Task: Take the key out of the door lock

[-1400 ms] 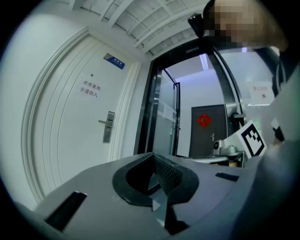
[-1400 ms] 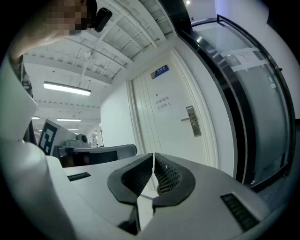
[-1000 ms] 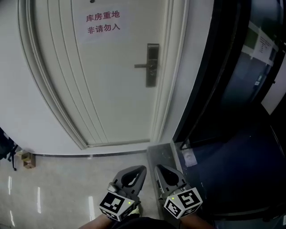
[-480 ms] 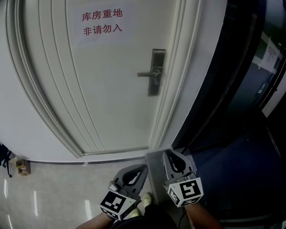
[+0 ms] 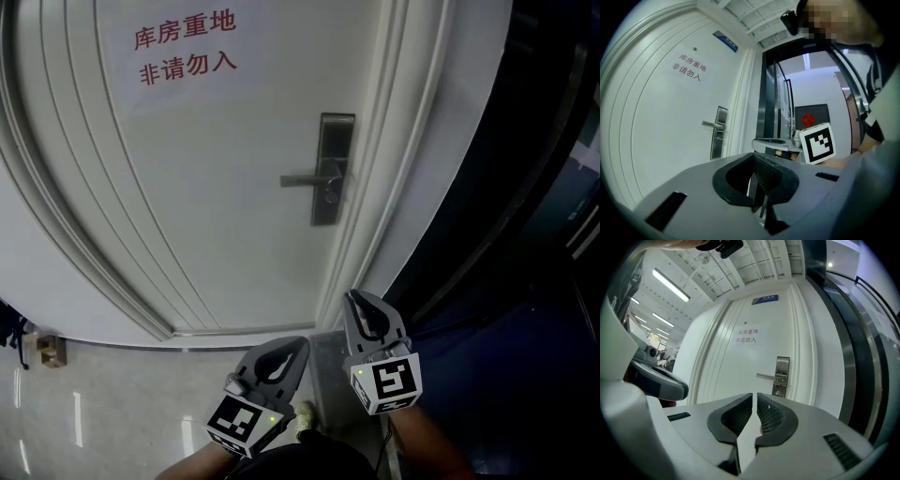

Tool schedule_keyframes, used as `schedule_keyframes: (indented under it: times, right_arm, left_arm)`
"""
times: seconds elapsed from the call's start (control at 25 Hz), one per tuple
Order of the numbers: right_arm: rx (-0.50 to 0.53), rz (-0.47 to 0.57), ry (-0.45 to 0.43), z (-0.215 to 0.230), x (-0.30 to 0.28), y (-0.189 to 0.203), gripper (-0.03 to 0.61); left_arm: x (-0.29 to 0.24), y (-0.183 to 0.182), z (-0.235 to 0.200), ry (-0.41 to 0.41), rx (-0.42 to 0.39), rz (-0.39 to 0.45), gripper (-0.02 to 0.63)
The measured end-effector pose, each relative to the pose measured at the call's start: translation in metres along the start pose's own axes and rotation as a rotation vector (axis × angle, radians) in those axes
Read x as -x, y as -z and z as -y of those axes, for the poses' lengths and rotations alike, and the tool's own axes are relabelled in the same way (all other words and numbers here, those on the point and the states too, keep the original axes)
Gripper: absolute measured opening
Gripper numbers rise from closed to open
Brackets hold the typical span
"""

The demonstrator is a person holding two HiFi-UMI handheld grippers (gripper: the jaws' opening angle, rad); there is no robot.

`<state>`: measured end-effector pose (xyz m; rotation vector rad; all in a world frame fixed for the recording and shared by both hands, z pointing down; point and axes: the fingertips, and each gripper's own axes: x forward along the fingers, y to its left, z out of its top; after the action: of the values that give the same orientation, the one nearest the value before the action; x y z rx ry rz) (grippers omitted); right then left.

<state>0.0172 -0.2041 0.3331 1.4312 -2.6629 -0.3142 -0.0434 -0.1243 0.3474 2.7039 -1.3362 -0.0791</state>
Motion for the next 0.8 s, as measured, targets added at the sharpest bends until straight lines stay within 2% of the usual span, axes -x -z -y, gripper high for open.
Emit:
schedule_keyframes:
  times: [0.16,0.28,0.4,0.52,0.64,0.8]
  right_arm:
    - [0.065,0.001,-0.014,0.038,-0.05,0.008,0.017]
    - [0.179,0.008,-0.004,0.061,-0.087,0.011,0.018]
    - [0.339,-0.005,0.002,0.076,-0.123,0.021,0.027]
    - [0.51,-0.029,-0.01,0.082,-0.154,0.036,0.075]
    - [0.664,-0.035,-0.018,0.084,-0.178,0.044,0.083]
    - [0.906,-0.038,0.014,0.087,-0.199,0.05,0.083]
  left_arm:
    - [-0.042,-0.003,-0.016,-0.033,0.019,-0.005,0.005]
    - [-0.066,-0.003,-0.031,-0.06,0.026,-0.008,0.005]
    - [-0.083,-0.004,-0.045,-0.084,0.027,-0.011,0.005]
    - [-0.095,-0.001,-0.059,-0.109,0.034,-0.018,0.005]
    - [-0.104,0.003,-0.073,-0.129,0.045,-0.027,0.005]
    - [-0.114,0.006,-0.088,-0.145,0.058,-0.034,0.005]
